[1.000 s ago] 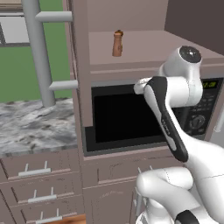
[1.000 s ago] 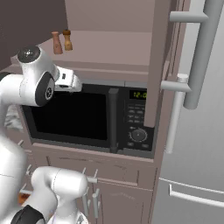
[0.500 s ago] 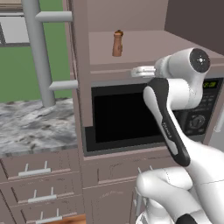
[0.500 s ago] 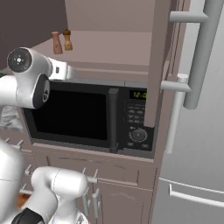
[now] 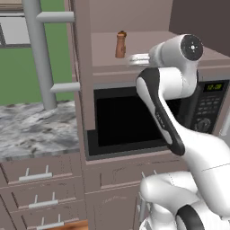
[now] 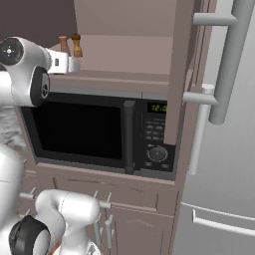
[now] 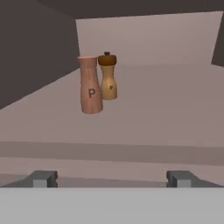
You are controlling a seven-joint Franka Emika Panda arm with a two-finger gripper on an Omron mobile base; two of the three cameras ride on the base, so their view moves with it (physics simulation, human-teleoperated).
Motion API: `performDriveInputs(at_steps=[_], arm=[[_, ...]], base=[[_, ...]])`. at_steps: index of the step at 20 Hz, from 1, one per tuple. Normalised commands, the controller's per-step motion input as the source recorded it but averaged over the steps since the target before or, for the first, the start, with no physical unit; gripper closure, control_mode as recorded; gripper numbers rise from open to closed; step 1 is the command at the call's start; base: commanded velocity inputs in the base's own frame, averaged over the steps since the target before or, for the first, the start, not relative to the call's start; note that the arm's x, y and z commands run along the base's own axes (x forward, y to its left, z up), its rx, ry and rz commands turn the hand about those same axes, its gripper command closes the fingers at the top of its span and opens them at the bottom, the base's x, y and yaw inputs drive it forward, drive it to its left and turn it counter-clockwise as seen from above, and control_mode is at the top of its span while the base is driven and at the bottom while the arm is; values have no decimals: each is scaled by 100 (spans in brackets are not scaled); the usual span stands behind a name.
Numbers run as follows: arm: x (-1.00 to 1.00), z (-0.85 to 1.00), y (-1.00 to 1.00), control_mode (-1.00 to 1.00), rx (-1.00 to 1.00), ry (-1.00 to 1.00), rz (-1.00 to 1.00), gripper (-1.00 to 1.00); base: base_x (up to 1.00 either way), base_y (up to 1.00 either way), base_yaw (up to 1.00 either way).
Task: Take 2 condiments from the cabinet and move them on the counter near the stove.Make sure the condiments are lined up with each other, next to each other.
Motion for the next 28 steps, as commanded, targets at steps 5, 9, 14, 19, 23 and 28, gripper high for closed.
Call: performDriveInputs(at_steps=[5, 9, 14, 19, 23, 28], arm=[[31, 17, 7, -100, -5, 10, 0, -100], [40, 0, 17, -100, -7, 10, 0, -100], [36, 0, 22, -100, -5, 2, 0, -100], [41, -6, 24, -100, -2, 0, 0, -100], [40, -16, 15, -100, 0, -2, 0, -100], [37, -13, 7, -100, 0, 0, 0, -100]], base=[[0, 0, 0], [0, 0, 0], [0, 0, 0], [0, 0, 0], [0, 0, 0], [0, 0, 0]])
